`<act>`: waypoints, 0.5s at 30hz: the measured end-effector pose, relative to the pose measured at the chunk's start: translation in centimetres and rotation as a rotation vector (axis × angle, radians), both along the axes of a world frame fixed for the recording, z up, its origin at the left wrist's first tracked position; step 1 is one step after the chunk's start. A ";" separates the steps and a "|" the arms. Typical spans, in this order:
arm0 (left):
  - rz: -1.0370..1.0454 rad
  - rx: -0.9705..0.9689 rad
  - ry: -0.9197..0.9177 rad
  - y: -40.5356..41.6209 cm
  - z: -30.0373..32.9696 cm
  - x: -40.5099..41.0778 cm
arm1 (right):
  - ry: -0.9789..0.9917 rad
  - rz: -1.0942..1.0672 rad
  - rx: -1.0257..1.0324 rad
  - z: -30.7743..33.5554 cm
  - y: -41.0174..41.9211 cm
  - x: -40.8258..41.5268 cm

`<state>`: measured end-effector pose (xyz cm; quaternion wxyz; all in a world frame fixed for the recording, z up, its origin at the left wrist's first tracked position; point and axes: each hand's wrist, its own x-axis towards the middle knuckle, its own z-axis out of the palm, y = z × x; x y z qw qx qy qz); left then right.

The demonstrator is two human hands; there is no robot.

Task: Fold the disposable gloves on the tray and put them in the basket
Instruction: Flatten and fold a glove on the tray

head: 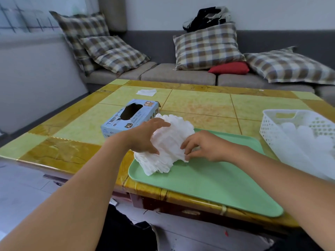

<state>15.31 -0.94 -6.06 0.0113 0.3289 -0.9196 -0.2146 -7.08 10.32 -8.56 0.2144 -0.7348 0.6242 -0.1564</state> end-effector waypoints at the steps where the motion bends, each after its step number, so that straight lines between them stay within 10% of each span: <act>1: -0.004 -0.022 -0.003 0.0 0.0 -0.2 | 0.000 0.005 0.018 0.1 0.3 -0.6; 10: 0.028 -0.007 -0.047 -0.5 0.0 -1.1 | -0.007 0.029 0.158 2.1 3.9 -5.8; 15: 0.050 -0.046 -0.012 0.6 2.2 -1.7 | -0.839 -0.201 0.152 4.5 5.9 -6.7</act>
